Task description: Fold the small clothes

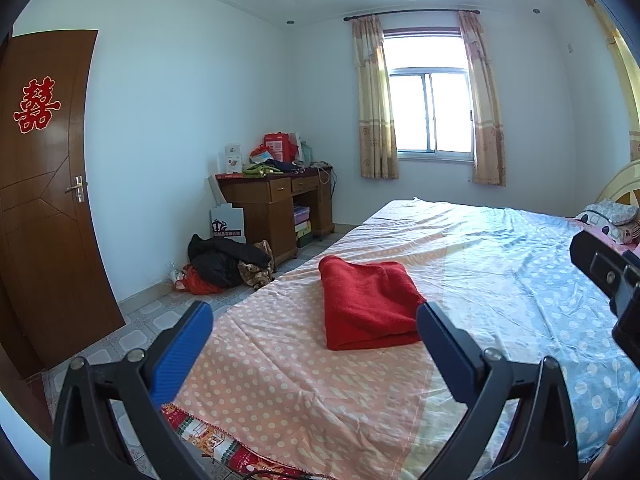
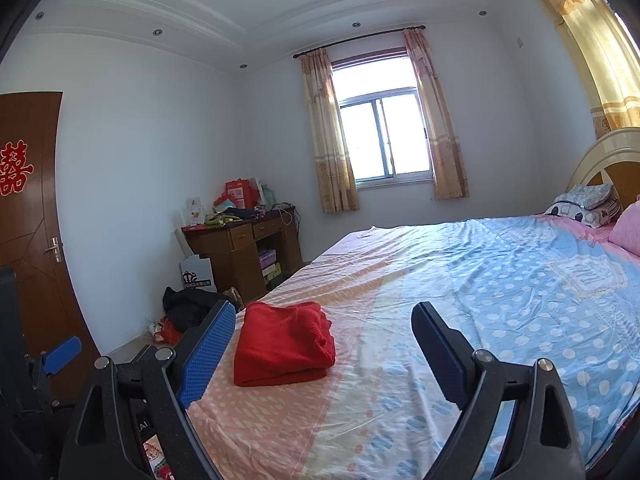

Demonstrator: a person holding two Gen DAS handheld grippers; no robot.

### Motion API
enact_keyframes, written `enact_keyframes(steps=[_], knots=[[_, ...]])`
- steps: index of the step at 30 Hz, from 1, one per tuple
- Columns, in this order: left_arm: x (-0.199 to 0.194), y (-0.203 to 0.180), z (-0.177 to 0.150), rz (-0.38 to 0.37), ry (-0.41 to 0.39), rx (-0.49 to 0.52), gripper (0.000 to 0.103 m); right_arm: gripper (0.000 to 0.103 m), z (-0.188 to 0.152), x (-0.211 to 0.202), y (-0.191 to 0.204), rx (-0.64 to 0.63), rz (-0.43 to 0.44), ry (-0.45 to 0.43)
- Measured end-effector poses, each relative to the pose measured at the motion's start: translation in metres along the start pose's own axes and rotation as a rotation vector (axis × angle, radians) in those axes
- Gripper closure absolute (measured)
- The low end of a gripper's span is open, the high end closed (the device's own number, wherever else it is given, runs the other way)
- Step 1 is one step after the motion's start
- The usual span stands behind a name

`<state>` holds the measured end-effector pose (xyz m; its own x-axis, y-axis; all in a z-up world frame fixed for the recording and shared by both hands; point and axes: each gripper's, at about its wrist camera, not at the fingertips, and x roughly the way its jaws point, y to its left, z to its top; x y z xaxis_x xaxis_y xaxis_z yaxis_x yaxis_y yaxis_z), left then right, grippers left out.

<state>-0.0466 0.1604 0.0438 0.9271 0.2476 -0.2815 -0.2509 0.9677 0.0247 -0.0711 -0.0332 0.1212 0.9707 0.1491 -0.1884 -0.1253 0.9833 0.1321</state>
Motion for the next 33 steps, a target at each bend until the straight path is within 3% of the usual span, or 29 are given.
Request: enact_keyframes(steps=[20,26,33], knots=[[0.002,-0.001,0.003,0.020,0.004,0.019,0.000,0.012,0.001,-0.011,-0.003,-0.012,-0.031,-0.064],[0.008,0.003,0.003,-0.035,0.039,-0.014,0.000,0.010,-0.001,-0.010,-0.004,-0.024,-0.036,-0.059],[0.011,0.003,0.001,-0.036,0.048,-0.009,0.000,0.009,-0.001,-0.010,-0.004,-0.021,-0.036,-0.056]])
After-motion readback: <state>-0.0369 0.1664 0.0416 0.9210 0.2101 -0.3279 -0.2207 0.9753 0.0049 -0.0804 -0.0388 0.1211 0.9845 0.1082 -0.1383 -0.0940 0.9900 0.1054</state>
